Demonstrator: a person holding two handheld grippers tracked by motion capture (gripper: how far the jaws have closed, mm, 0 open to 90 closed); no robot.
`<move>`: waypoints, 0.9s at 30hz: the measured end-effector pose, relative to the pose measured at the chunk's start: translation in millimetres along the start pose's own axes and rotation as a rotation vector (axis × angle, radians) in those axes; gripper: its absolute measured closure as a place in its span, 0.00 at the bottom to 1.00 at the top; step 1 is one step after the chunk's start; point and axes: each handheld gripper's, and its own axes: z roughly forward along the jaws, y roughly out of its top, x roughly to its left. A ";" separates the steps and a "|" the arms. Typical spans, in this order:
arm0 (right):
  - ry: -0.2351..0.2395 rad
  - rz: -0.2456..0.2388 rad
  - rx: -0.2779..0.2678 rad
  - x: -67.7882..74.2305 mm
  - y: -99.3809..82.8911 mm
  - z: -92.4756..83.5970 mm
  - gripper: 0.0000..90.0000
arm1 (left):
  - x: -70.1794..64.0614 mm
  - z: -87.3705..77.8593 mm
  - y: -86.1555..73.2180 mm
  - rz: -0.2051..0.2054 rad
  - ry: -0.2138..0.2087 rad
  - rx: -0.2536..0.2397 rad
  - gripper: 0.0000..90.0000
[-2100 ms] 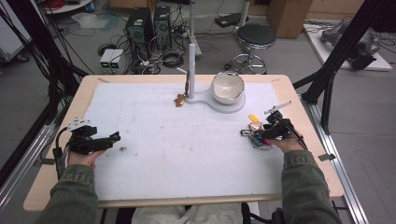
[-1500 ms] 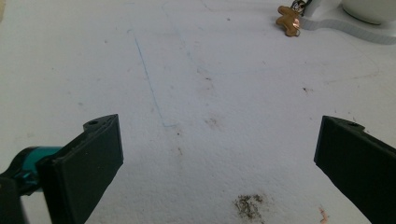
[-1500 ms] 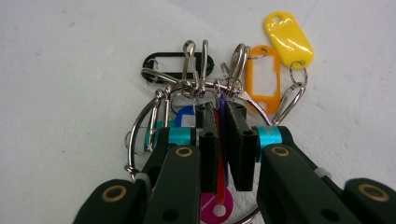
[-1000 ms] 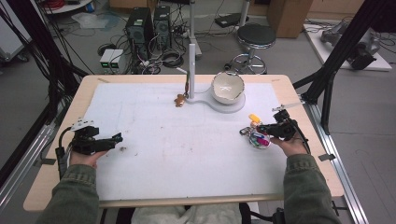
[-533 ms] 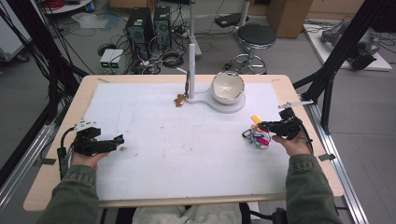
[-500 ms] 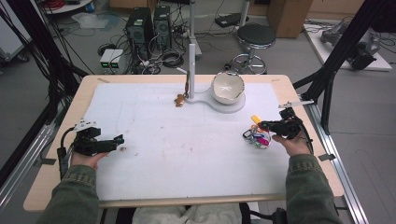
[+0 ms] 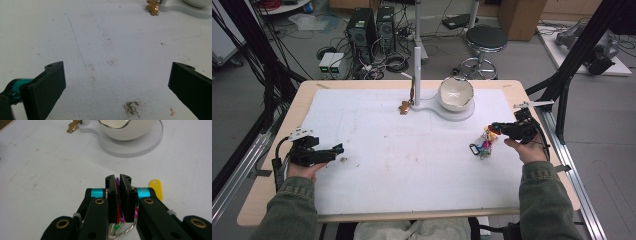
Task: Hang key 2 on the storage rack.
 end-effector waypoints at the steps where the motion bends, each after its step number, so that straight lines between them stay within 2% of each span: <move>1: -0.001 -0.009 -0.001 1.5 2.8 -1.2 0.95 | -0.1 0.0 0.1 -0.004 0.000 -0.001 0.02; 15: 0.040 -0.035 -0.074 19.4 33.0 -29.3 0.95 | 0.2 -1.0 0.1 -0.015 -0.004 -0.005 0.02; 27: 0.055 -0.077 -0.112 38.2 59.6 -40.3 0.95 | 1.7 -0.7 0.2 -0.021 -0.009 -0.003 0.02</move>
